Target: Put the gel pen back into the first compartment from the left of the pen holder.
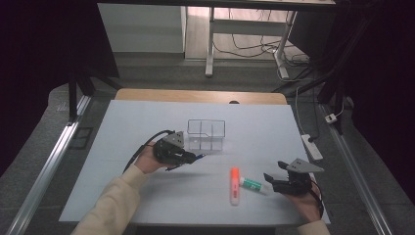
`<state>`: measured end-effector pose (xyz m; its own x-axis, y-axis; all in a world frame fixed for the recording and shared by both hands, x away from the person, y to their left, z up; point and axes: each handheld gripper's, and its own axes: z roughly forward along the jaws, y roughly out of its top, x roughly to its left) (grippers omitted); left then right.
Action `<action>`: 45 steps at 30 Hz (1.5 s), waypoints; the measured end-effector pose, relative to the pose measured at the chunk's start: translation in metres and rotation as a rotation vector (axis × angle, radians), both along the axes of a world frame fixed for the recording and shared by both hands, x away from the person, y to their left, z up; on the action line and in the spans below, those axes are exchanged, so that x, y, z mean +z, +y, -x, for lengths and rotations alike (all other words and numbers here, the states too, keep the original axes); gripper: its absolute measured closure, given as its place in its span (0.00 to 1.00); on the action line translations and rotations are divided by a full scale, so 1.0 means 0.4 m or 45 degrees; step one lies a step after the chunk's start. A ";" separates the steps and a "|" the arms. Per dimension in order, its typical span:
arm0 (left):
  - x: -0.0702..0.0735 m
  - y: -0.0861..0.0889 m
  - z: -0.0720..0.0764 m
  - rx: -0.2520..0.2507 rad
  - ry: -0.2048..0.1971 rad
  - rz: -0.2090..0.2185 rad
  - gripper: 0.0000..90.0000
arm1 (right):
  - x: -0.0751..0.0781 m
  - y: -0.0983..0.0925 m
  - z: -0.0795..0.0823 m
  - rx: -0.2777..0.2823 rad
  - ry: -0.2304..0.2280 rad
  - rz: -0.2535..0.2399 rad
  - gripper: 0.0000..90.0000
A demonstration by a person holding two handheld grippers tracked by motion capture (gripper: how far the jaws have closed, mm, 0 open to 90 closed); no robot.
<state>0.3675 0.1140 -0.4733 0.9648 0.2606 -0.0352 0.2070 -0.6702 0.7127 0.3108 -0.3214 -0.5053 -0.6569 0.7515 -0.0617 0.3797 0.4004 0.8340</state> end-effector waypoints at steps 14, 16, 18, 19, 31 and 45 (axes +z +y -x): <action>0.032 0.044 -0.006 0.168 -0.011 0.158 0.88 | 0.002 0.000 0.001 0.005 -0.002 -0.006 0.27; 0.035 0.052 -0.007 0.187 -0.012 0.183 0.88 | 0.002 0.000 0.001 0.005 -0.002 -0.003 0.27; 0.038 0.058 -0.009 0.207 -0.014 0.206 0.88 | 0.001 -0.001 0.001 0.005 -0.001 -0.003 0.27; 0.039 0.061 -0.010 0.213 -0.015 0.213 0.88 | 0.001 -0.001 0.000 0.006 0.000 -0.005 0.27; 0.051 0.079 -0.013 0.281 -0.024 0.306 0.88 | 0.002 -0.001 0.001 0.003 -0.001 -0.006 0.27; 0.070 0.079 -0.021 0.338 -0.034 0.433 0.88 | 0.004 -0.003 0.002 0.001 -0.005 -0.029 0.27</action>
